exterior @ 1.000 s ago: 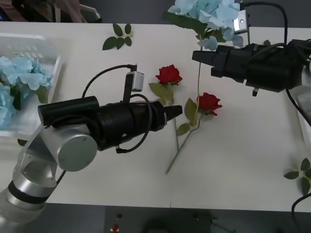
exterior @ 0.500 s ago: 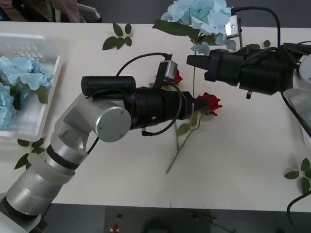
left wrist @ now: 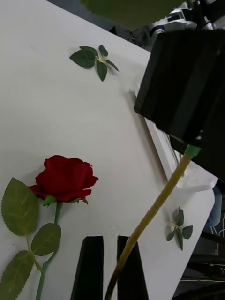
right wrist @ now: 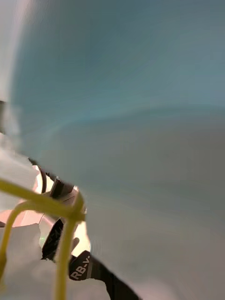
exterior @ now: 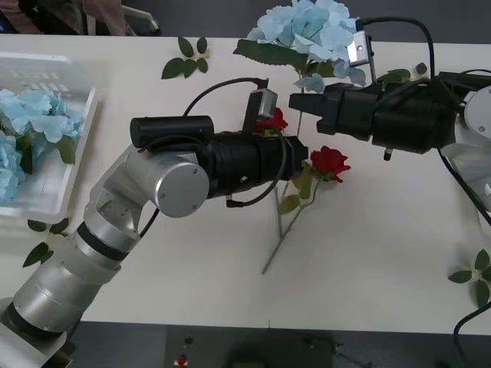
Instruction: Put the red flowers into the right box and the blue flowers into the left box
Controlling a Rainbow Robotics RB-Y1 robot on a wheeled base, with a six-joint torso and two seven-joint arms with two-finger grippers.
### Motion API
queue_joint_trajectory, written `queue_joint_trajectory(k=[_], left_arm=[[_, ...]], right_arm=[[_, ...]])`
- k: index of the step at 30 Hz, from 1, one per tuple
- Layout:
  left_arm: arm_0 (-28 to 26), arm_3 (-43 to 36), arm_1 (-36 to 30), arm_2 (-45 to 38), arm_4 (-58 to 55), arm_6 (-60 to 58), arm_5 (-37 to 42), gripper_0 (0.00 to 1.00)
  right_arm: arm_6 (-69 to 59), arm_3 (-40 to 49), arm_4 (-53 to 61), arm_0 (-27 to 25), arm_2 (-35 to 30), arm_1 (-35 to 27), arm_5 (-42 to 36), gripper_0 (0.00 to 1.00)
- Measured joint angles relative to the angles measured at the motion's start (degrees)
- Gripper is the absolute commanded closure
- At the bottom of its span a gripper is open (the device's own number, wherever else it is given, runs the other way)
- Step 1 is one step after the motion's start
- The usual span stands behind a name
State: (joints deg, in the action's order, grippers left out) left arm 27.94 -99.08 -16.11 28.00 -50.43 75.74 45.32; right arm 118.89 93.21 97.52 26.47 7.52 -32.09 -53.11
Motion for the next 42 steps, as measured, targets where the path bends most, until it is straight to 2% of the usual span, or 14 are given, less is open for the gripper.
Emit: queue_joint_trajectory(k=[6,7,9,10,12,15,18,23,27,31,33,36,39,42], left_arm=[[0.01,-0.01,0.08,0.0,0.02,0.02,-0.26,1.0],[0.01,-0.01,0.08,0.0,0.02,0.02,-0.26,1.0],[0.01,0.02,0.07,0.0,0.02,0.02,-0.27,1.0],[0.01,0.03,0.02,-0.01,0.04,0.02,-0.29,1.0],[0.01,0.03,-0.71,-0.01,0.48,0.02,-0.59,1.0],[0.01,-0.36,-4.83,-0.01,1.46,0.03,-1.06,1.0],[0.01,-2.36,-13.31,-0.01,-1.86,0.05,-1.06,1.0],[0.01,-7.49,-33.47,-0.01,-9.01,1.29,-0.21,1.0],[0.0,-12.1,-49.77,-0.62,-10.24,9.44,4.11,1.0],[-2.35,-13.97,-61.08,-5.01,-15.68,10.9,7.61,1.0],[-7.93,-13.95,-63.19,-11.25,-20.46,10.96,7.91,1.0],[-21.51,-13.94,-62.04,-25.58,-24.61,13.52,7.9,1.0],[-34.79,-12.84,-56.72,-40.22,-27.09,17.1,7.9,0.99],[-41.21,-8.98,-49.11,-49.63,-30.43,17.42,9.34,1.0]], right_arm=[[0.0,0.0,0.0,0.0,0.02,0.0,0.49,0.96],[0.0,0.0,0.0,0.0,0.02,0.0,0.49,0.66],[0.0,0.0,0.0,0.0,0.02,0.0,0.51,0.34],[0.0,0.0,0.0,0.0,0.02,0.0,0.51,0.26],[0.0,0.0,-0.06,0.05,0.02,0.0,0.51,0.19],[0.0,0.0,-1.0,0.34,0.02,-0.01,0.51,0.15],[0.0,0.0,-1.24,0.89,0.01,-0.13,0.52,0.14],[0.0,0.0,-1.24,1.39,0.01,-0.69,-0.3,0.14],[-1.06,0.0,-1.45,1.39,0.01,-2.42,-4.57,0.14],[-15.07,0.11,-6.78,1.41,0.01,-5.04,-11.48,0.14],[-27.15,1.1,-12.32,1.41,0.03,-6.18,-14.77,0.15],[-40.12,4.77,-20.81,1.46,0.45,-7.64,-18.33,0.14],[-47.76,10.27,-28.8,2.09,4.14,-9.48,-21.16,0.15],[-60.88,16.09,-36.72,3.42,10.7,-11.29,-22.53,0.15]])
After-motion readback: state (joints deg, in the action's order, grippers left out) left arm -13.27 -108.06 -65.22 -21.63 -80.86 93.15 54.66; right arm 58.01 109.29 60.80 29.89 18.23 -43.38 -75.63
